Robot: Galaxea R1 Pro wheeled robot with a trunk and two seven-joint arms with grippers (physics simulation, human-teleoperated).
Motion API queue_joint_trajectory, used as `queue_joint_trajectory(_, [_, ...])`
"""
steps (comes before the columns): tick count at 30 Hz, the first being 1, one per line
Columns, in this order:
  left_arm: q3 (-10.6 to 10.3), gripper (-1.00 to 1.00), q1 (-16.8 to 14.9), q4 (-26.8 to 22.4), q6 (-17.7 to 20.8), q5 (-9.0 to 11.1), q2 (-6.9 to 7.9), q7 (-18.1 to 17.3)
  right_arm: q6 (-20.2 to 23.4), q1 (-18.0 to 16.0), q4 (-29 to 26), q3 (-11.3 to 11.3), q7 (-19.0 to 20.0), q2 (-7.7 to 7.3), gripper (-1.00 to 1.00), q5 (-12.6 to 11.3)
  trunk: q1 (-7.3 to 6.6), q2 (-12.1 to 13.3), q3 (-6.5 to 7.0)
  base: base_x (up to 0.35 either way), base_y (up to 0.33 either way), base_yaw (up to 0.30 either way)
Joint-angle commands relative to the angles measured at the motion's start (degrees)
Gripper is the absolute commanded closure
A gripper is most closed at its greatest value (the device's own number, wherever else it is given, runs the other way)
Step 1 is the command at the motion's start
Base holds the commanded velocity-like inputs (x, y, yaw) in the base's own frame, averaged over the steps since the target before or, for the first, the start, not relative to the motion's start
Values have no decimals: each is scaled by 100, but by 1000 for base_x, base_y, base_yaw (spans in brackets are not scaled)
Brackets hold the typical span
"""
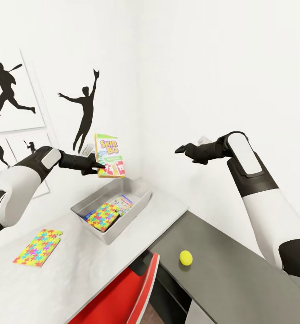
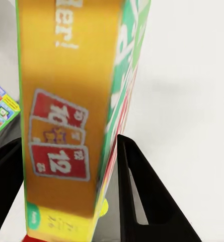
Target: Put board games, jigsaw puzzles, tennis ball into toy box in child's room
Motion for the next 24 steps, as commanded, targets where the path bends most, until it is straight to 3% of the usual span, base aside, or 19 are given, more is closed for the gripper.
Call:
queue_joint_trajectory(1, [-28, 100, 63, 4, 14, 19, 4, -24, 10, -8, -4, 16, -60, -7, -100, -56, 3, -10, -11, 0, 0, 0])
queue_joint_trajectory(8, [-74, 100, 646, 6, -16, -35, 4, 36, 48, 22, -4, 25, -60, -7, -100, -55, 3, -10, -11, 0, 0, 0])
queue_joint_trajectory(12, [-3, 100, 778, 85, -54, 65, -128, -94, 4, 48, 25, 11, -70, 96, -100, -52, 3, -11, -12, 0, 0, 0])
queue_joint_trajectory(14, [-7, 100, 713, 127, -49, 46, -133, -159, 0, 27, 58, 10, -129, 143, -100, -49, 3, -11, -12, 0, 0, 0])
queue_joint_trajectory(24, [395, 100, 614, 103, -45, 425, 16, -481, 4, 19, -106, -295, -191, 188, -100, -46, 3, -11, -12, 0, 0, 0])
